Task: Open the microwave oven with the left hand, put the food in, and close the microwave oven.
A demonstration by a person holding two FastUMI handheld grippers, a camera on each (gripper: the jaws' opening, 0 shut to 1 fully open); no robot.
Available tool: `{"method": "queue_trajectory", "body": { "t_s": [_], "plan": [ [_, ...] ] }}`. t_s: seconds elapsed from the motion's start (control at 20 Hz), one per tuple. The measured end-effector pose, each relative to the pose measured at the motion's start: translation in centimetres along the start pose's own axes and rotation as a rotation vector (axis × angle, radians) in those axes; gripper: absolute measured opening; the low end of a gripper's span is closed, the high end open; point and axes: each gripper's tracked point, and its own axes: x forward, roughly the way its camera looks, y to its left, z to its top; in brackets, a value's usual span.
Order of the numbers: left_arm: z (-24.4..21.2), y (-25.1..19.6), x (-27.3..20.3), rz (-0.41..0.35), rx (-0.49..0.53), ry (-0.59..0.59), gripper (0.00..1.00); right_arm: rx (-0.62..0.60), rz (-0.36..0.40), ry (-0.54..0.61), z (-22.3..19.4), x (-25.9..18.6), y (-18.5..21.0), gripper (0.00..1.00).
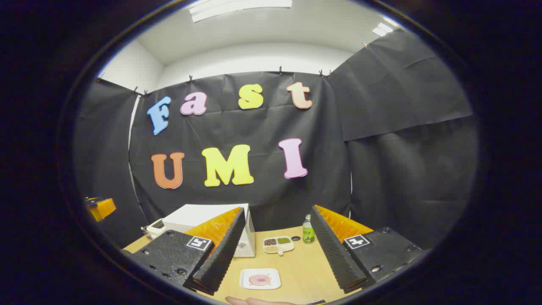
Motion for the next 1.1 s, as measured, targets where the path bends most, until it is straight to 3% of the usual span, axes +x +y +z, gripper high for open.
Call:
{"method": "queue_trajectory", "body": {
  "t_s": [0.15, 0.2, 0.4, 0.45, 0.75, 1.1],
  "plan": [
    [-1.3, -0.7, 0.5, -0.005, 0.03, 0.032, 0.95, -0.02, -0.02, -0.03, 0.4, -0.5, -0.8, 0.88],
    [-1.3, -1.2, 0.6, -0.01, 0.042, 0.038, 0.95, -0.019, -0.027, -0.035, 0.5, -0.5, -1.1, 0.99],
    [-0.4, -1.1, 0.4, 0.018, 0.04, 0.0, 0.95, -0.025, -0.039, -0.046, 0.6, -0.5, -2.0, 0.99],
    [-0.1, -1.6, 0.1, 0.008, 0.024, -0.003, 0.95, -0.026, -0.052, -0.047, 0.6, -0.5, -2.4, 0.88],
    [0.8, -1.0, -0.1, 0.036, -0.003, -0.06, 0.95, -0.019, -0.057, -0.047, 0.3, -0.5, -3.0, 0.88],
    [-1.9, -4.2, 4.5, -0.025, -0.005, -0.05, 0.95, -0.012, -0.038, -0.066, -0.1, -0.1, -3.5, 0.88]
  ]
}}
